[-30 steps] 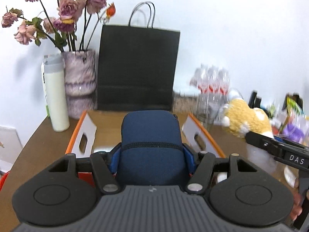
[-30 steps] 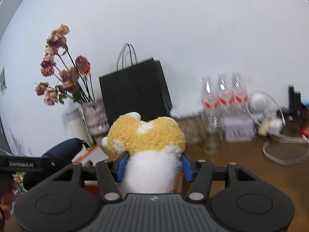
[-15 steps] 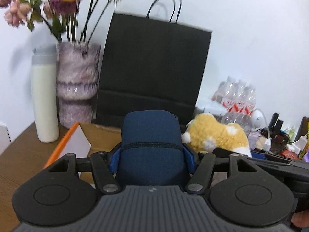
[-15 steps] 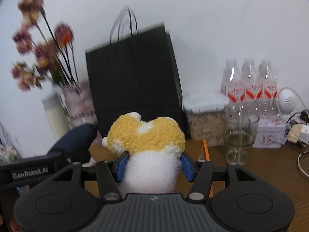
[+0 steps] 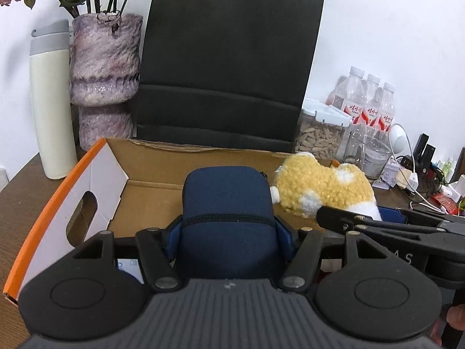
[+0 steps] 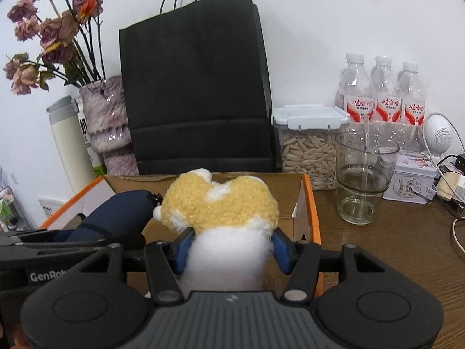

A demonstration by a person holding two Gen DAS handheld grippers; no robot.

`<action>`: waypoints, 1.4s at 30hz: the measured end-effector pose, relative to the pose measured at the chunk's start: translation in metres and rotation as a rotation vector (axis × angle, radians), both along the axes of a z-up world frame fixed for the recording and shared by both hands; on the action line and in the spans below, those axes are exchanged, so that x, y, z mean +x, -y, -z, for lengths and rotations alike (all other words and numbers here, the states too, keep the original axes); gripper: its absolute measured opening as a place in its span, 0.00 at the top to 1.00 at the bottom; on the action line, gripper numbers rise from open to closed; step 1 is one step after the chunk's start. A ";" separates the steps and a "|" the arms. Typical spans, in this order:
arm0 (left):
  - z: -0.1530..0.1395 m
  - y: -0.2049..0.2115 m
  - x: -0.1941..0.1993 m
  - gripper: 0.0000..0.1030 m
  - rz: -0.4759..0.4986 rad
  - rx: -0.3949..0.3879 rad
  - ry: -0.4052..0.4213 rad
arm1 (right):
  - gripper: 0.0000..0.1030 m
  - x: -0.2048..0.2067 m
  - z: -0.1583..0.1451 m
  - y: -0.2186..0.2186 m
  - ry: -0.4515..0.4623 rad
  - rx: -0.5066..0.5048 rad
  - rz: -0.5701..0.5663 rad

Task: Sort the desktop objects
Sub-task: 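Lift the navy pouch and plush sheep and carry them toward the box, then lower the pouch and sheep into the box and open both tools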

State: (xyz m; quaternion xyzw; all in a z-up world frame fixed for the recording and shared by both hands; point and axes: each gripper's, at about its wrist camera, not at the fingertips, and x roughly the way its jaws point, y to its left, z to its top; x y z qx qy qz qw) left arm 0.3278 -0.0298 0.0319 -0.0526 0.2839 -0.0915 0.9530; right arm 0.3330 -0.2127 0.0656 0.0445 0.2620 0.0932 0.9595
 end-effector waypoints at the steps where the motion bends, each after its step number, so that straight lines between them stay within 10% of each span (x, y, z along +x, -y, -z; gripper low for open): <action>1: 0.001 0.000 0.000 0.38 -0.001 0.001 -0.004 | 0.46 0.000 0.001 0.000 -0.007 -0.001 0.002; 7: -0.003 0.000 -0.003 0.34 -0.003 0.017 0.016 | 0.41 -0.002 0.000 -0.001 -0.023 -0.012 0.015; 10: -0.015 -0.007 -0.012 0.03 -0.035 0.025 0.087 | 0.21 -0.005 -0.007 0.005 -0.019 0.003 0.043; 14: -0.030 -0.020 -0.024 0.00 -0.060 -0.007 0.179 | 0.00 -0.013 -0.015 0.011 -0.001 0.042 -0.012; 42: -0.036 -0.033 -0.090 0.00 -0.104 0.032 0.255 | 0.00 -0.092 -0.034 0.009 0.144 -0.051 -0.044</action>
